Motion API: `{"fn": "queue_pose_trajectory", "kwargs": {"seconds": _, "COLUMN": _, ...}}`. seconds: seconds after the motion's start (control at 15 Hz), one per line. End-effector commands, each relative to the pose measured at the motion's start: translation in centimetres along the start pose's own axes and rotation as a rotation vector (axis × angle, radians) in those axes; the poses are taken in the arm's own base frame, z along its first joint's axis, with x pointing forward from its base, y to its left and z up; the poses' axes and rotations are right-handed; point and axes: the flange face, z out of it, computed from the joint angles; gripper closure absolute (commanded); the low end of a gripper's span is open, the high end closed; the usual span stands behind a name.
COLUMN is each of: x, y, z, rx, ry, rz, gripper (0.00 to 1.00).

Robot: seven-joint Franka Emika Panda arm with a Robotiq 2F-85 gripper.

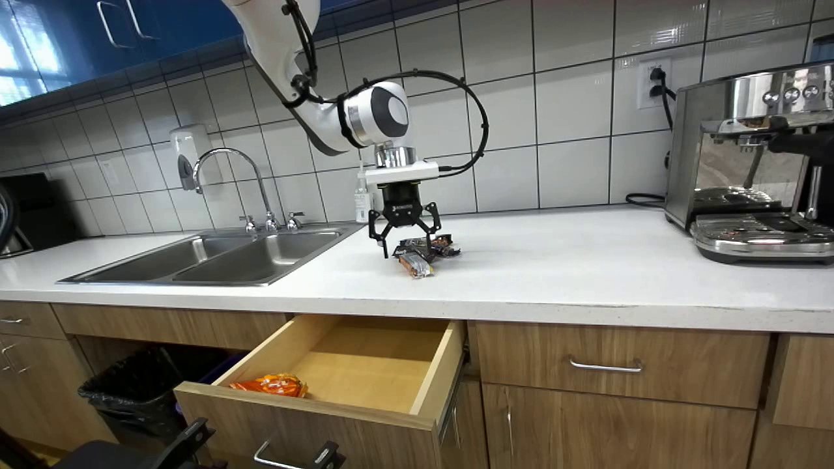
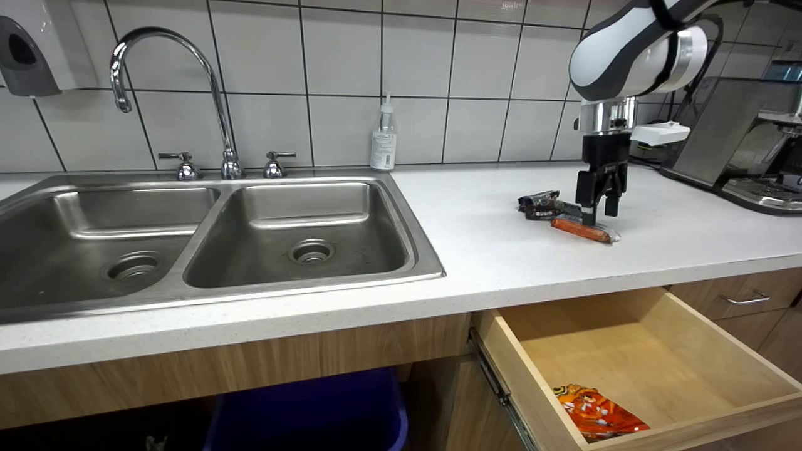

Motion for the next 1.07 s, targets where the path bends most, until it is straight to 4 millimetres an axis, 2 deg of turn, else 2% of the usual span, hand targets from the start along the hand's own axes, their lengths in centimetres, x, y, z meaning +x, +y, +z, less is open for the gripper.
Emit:
{"fn": "queue_pose_trajectory", "kwargs": {"seconds": 0.0, "x": 1.0, "y": 1.0, "z": 0.0, "rx": 0.020, "ry": -0.024, "rz": -0.028, "gripper": 0.00}}
{"fn": "queue_pose_trajectory", "kwargs": {"seconds": 1.0, "x": 3.0, "y": 1.9, "z": 1.0, "rx": -0.001, "ry": -0.032, "rz": -0.020, "gripper": 0.00}}
